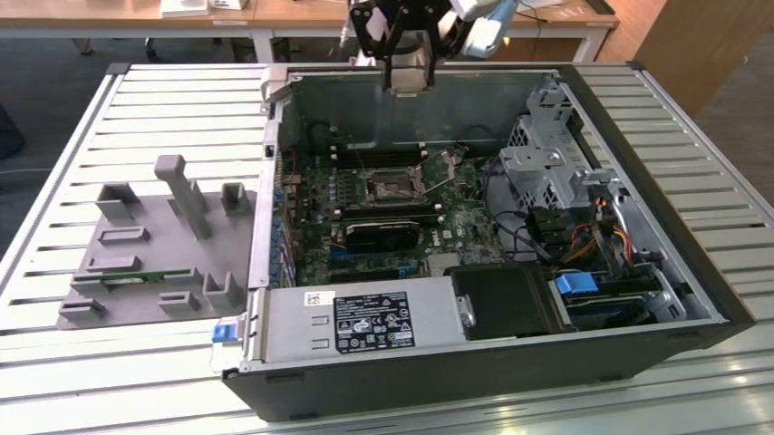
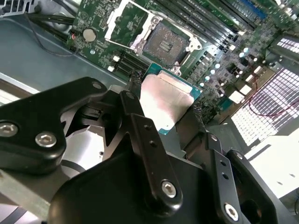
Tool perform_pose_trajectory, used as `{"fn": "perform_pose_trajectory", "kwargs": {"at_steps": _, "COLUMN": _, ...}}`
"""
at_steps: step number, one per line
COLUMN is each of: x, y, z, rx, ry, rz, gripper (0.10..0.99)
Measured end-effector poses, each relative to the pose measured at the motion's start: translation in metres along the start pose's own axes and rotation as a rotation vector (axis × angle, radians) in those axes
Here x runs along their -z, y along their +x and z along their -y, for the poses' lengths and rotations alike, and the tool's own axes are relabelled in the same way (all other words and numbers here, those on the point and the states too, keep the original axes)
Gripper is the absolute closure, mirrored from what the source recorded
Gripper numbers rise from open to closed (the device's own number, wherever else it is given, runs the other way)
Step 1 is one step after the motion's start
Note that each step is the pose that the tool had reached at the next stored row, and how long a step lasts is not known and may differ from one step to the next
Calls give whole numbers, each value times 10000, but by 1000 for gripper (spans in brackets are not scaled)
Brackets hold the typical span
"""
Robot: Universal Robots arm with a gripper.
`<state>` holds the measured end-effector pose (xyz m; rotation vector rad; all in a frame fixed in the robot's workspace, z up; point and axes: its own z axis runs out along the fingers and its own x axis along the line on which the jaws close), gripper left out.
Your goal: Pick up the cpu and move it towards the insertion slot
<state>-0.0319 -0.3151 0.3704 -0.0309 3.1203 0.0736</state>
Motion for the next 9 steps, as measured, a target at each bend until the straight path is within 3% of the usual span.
{"fn": "perform_pose_trajectory", "kwargs": {"at_steps": 2, "x": -6, "y": -3, "z": -33, "rx": 0, "ry": 6, "rz": -1, "gripper": 545}}
{"fn": "perform_pose_trajectory", "kwargs": {"at_steps": 9, "x": -8, "y": -3, "z": -41, "rx": 0, "ry": 9, "rz": -1, "gripper": 545}}
